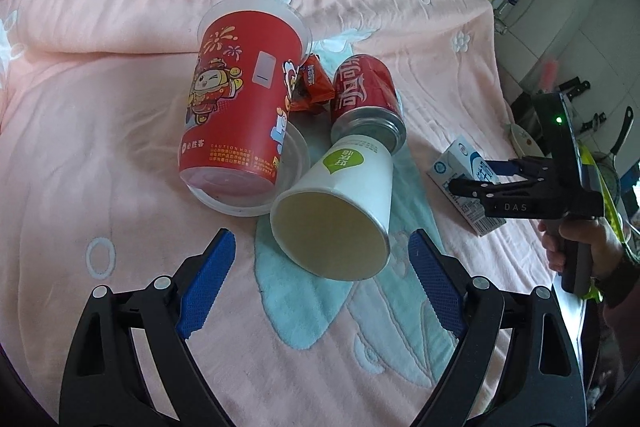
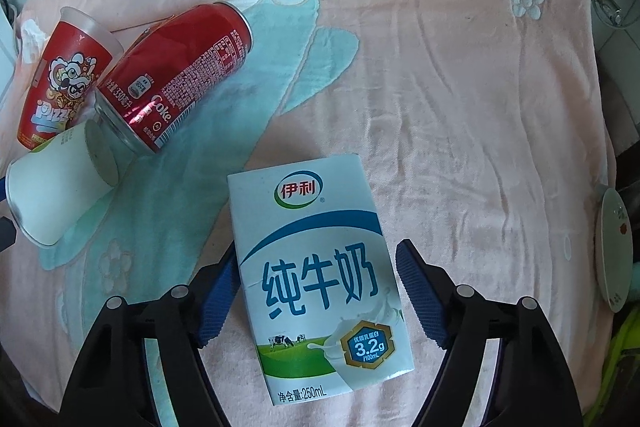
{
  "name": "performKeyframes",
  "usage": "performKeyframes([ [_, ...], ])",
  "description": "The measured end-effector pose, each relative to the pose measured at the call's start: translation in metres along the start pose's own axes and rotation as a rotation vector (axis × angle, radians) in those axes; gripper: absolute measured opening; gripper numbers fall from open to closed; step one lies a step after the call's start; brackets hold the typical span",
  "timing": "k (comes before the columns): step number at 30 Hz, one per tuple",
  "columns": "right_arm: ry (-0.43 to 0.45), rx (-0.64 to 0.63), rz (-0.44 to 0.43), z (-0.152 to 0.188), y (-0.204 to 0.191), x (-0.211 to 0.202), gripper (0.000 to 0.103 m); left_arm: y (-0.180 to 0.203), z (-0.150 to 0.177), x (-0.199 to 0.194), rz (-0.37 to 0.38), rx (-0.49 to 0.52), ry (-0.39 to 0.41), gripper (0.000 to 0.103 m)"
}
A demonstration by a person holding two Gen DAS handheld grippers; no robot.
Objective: Collect trash
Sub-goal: 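Reach down and grasp the white milk carton with the right gripper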
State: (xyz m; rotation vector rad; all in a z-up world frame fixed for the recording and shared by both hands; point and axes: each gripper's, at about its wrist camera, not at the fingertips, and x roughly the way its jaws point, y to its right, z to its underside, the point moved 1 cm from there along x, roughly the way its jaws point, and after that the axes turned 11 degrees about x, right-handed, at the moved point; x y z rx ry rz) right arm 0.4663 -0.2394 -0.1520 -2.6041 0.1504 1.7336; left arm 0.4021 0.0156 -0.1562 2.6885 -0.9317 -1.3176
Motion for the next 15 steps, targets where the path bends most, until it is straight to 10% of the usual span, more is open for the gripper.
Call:
performKeyframes([
  [15,0.002,-0.004,0.004,-0.001,-0.004,0.001,0.069,-0.007,0.001,0.017,0.074,-0.039,0.028,0.084],
])
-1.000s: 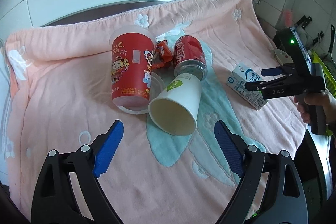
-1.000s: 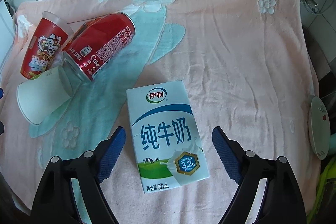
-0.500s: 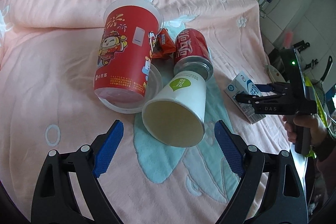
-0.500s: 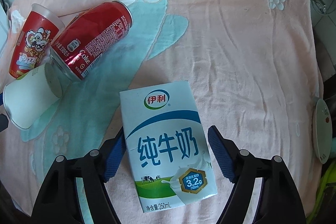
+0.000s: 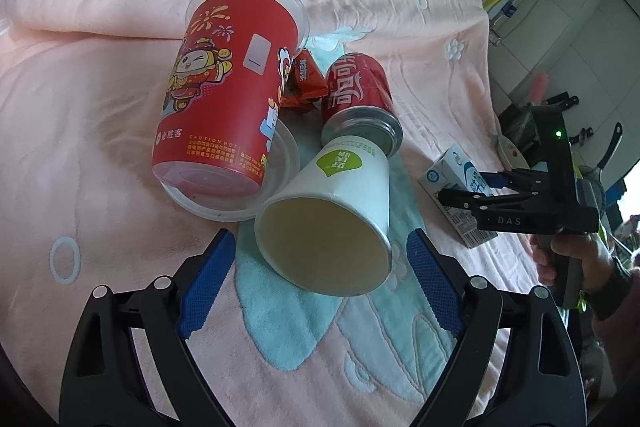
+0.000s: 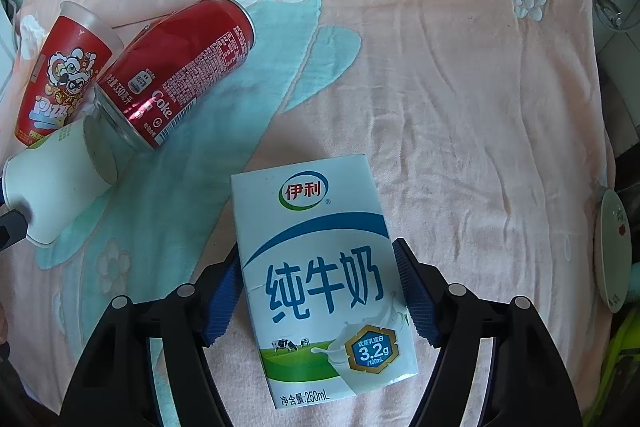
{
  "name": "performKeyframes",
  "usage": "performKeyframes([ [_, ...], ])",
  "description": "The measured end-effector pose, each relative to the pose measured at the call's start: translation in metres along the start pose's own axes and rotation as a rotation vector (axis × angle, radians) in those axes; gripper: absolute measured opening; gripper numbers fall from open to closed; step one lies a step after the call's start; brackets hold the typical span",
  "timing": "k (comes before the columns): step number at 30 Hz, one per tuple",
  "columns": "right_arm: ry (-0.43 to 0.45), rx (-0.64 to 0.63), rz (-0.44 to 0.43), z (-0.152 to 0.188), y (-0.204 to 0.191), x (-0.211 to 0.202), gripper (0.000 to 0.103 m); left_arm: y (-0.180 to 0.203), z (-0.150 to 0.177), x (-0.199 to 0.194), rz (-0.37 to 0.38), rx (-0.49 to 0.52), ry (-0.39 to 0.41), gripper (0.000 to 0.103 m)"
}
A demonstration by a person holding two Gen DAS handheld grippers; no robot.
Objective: Collect trash
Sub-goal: 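Reach down and grasp the white milk carton with the right gripper, then grasp the white paper cup with the left gripper while the right gripper lifts the milk carton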
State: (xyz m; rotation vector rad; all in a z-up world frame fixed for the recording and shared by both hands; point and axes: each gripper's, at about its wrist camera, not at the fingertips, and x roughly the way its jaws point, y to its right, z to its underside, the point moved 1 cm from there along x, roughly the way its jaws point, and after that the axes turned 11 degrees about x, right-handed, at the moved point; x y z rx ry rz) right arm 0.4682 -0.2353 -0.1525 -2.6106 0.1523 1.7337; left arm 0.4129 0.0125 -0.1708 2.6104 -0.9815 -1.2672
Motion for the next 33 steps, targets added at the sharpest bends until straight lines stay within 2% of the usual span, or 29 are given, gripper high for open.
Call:
performKeyframes([
  [3,0.003,-0.001,-0.001,0.002,0.0,-0.003,0.068,0.001,-0.001,0.005,0.012,-0.003,-0.005,0.081],
  [9,0.011,-0.005,-0.006,0.008,-0.001,-0.009,0.067,0.001,-0.006,0.013,-0.004,-0.012,-0.011,0.081],
  [10,0.013,-0.006,-0.008,0.01,-0.001,-0.011,0.067,0.001,-0.006,0.013,-0.004,-0.015,-0.009,0.079],
  [12,0.015,-0.008,-0.01,0.014,-0.001,-0.014,0.067,0.002,-0.006,0.014,0.003,-0.009,-0.01,0.069],
  [17,0.029,-0.024,-0.011,0.023,0.0,-0.026,0.067,0.012,-0.004,0.011,-0.03,0.026,-0.007,0.067],
  [22,0.051,-0.051,-0.014,0.038,-0.004,-0.045,0.067,0.026,0.0,-0.003,-0.087,0.071,0.009,0.065],
  [33,0.131,-0.162,-0.004,0.083,-0.021,-0.09,0.067,0.052,0.021,-0.05,-0.152,0.079,0.042,0.063],
])
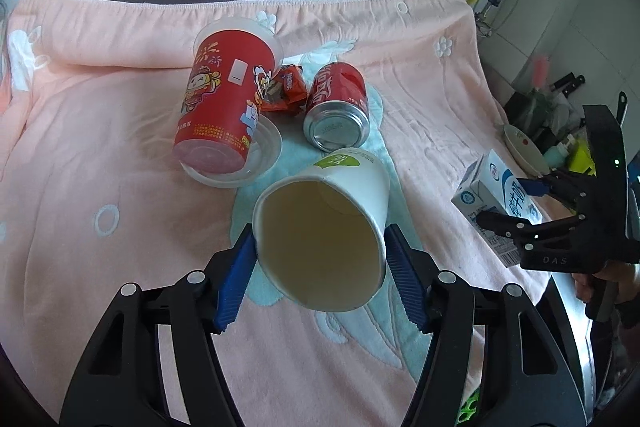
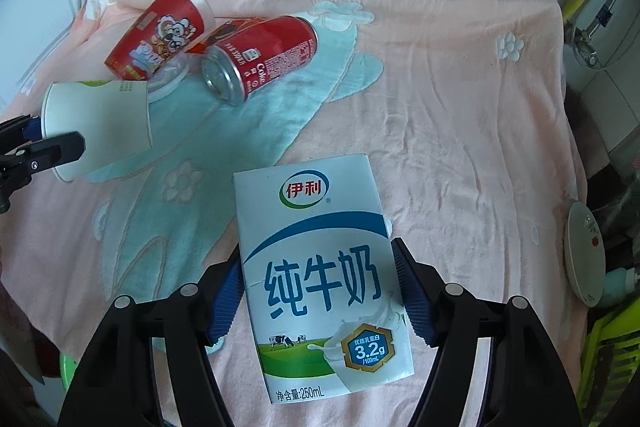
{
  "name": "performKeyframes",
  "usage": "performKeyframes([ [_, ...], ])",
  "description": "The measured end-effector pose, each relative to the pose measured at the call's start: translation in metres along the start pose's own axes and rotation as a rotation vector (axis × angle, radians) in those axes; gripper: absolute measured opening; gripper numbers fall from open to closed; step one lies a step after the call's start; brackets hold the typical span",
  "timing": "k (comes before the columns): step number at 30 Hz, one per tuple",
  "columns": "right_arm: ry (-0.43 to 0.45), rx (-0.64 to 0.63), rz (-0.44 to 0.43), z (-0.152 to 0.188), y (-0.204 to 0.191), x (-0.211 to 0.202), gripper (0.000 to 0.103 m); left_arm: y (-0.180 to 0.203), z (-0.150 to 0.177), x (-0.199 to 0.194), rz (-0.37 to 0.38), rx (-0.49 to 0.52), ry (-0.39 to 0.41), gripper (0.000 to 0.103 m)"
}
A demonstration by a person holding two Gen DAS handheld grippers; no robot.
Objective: Collect trash
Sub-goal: 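Grasp the white paper cup with the left gripper while the right gripper lifts the milk carton, then carry the milk carton over the basket and open the right gripper while the left gripper carries the paper cup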
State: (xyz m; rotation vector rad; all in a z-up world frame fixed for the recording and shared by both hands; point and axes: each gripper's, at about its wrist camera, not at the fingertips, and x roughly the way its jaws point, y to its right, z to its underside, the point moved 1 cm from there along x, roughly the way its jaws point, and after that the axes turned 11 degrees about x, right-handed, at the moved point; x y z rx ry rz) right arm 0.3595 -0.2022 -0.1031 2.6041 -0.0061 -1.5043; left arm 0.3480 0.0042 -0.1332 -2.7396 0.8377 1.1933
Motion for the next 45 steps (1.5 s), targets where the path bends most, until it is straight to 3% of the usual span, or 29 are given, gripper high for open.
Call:
performKeyframes([
  [14,0.072,-0.091,-0.054,0.069,-0.034,-0.071,0.067,0.045,0.041,-0.096,-0.112,0.031,0.06,0.063],
  [30,0.1,-0.189,-0.138,0.153,-0.082,-0.136,0.067,0.094,0.114,-0.194,-0.189,0.003,0.136,0.063],
  [45,0.058,-0.202,-0.194,0.194,-0.102,-0.137,0.068,0.119,0.16,-0.214,-0.207,0.006,0.122,0.063],
])
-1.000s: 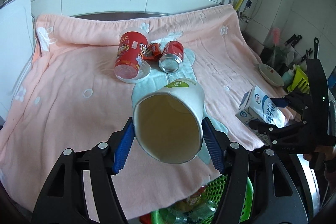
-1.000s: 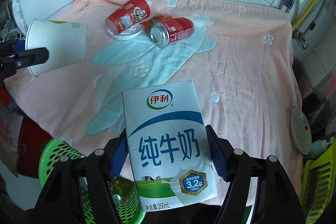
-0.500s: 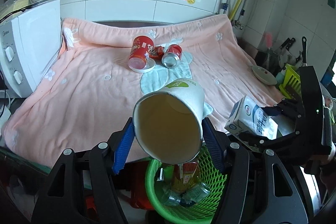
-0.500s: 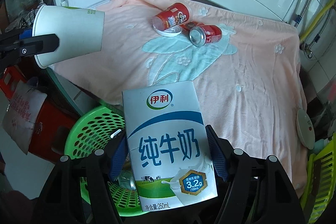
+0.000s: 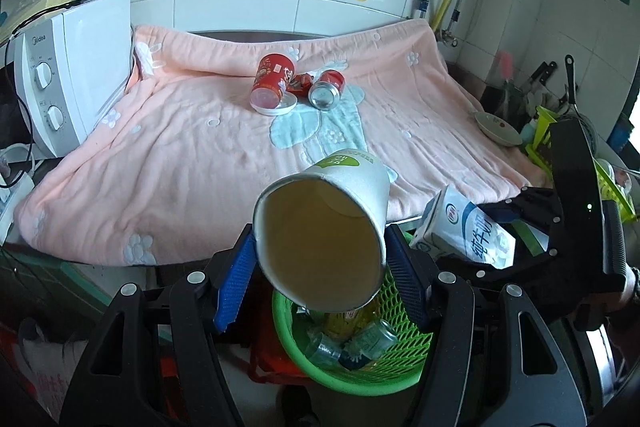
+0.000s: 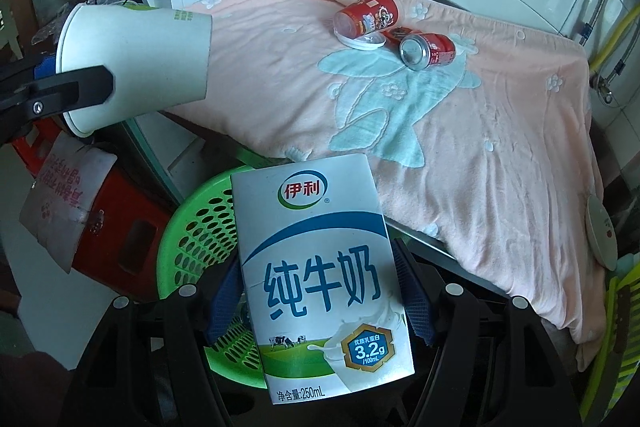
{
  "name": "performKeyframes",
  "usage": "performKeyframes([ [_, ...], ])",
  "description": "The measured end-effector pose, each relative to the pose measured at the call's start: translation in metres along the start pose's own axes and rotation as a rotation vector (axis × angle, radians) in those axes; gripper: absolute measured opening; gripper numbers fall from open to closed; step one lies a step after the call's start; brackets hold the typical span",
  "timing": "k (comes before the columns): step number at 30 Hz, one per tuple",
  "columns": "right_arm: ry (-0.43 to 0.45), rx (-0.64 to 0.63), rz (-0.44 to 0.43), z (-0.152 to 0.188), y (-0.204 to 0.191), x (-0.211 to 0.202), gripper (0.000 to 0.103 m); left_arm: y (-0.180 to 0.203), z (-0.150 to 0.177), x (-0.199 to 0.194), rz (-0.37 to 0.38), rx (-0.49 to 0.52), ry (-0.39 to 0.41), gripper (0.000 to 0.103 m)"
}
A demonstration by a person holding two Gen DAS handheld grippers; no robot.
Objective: Collect trash
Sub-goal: 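Carry the milk carton over the basket and open the right gripper while the left gripper carries the paper cup, then drop the white paper cup into the green basket with the left gripper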
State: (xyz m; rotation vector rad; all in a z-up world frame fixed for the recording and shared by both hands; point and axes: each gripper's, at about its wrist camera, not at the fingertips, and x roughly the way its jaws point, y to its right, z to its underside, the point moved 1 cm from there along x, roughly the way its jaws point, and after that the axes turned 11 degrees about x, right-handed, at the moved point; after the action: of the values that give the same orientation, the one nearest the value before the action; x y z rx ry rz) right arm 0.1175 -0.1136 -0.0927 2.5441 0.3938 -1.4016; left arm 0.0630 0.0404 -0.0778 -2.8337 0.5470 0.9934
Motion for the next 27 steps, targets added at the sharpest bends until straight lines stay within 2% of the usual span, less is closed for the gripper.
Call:
performKeyframes([
  [3,0.007,0.004,-0.006,0.001,0.001,-0.004,0.073,0.003,0.006,0.002,0.004,-0.002,-0.012,0.063],
  [7,0.016,-0.002,0.004,0.001,0.002,-0.009,0.073,0.008,0.01,0.006,-0.003,0.013,-0.028,0.063],
  [17,0.03,0.061,0.02,0.011,0.02,-0.019,0.076,0.037,0.031,0.03,-0.028,0.122,-0.116,0.063],
  [23,0.029,0.089,0.032,0.014,0.029,-0.02,0.077,0.047,0.036,0.044,-0.009,0.14,-0.155,0.064],
  [27,0.032,0.104,0.032,0.014,0.034,-0.022,0.077,0.049,0.036,0.05,0.01,0.128,-0.172,0.069],
])
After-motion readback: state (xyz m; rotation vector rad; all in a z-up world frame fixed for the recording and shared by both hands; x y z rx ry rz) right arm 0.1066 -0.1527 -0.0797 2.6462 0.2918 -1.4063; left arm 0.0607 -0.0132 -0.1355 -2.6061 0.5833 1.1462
